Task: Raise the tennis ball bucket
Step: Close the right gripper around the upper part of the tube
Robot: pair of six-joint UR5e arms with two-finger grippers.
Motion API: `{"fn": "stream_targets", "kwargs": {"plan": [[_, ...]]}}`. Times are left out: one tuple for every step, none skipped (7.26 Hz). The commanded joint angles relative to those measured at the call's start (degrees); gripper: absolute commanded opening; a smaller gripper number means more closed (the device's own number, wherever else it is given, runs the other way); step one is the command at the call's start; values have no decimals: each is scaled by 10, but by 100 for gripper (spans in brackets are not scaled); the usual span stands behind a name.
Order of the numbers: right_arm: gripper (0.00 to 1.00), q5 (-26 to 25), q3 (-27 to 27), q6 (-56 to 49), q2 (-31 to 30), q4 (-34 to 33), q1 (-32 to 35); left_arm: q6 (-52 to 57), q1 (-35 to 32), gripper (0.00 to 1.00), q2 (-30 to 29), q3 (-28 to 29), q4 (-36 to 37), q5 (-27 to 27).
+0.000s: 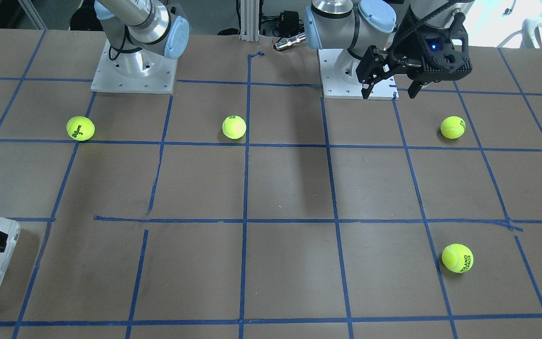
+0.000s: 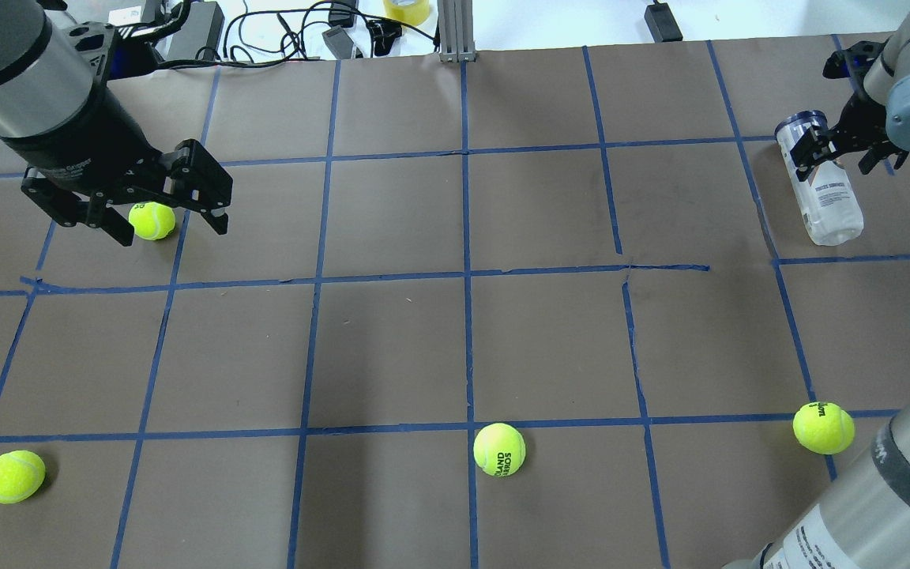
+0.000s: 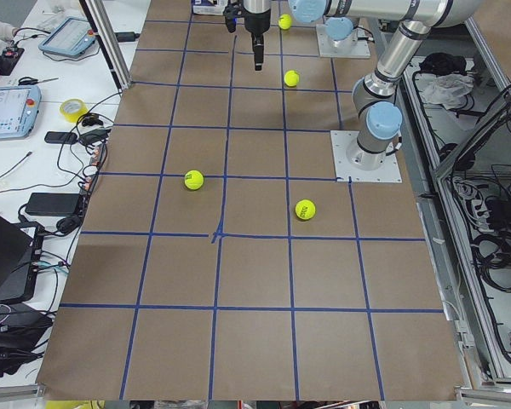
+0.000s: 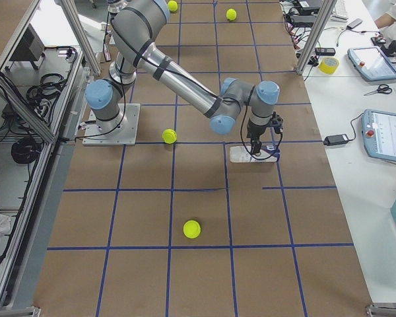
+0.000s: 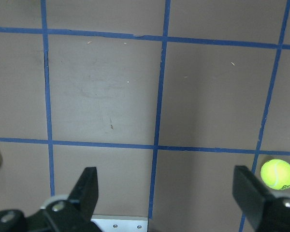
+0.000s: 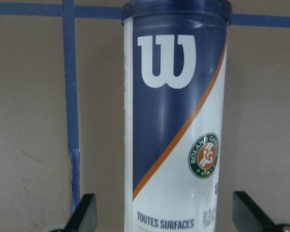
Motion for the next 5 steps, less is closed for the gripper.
{"fn": "stream_targets", "kwargs": {"plan": [[98,3,-1,-4,26,-20,-1,0,0,100,0,-2,-1,1],[98,2,-1,-10,41,-31,-2,0,0,100,-1,-2,-1,1],[96,1,-1,-23,53,-44,-3,0,1,100,-3,-3,0,1],[95,3,-1,-22,58,-44,-9,0,2,100,-3,-3,5,1],[92,3,-1,-22,60,-44,-9,0,1,100,-7,-2,7,0]]}}
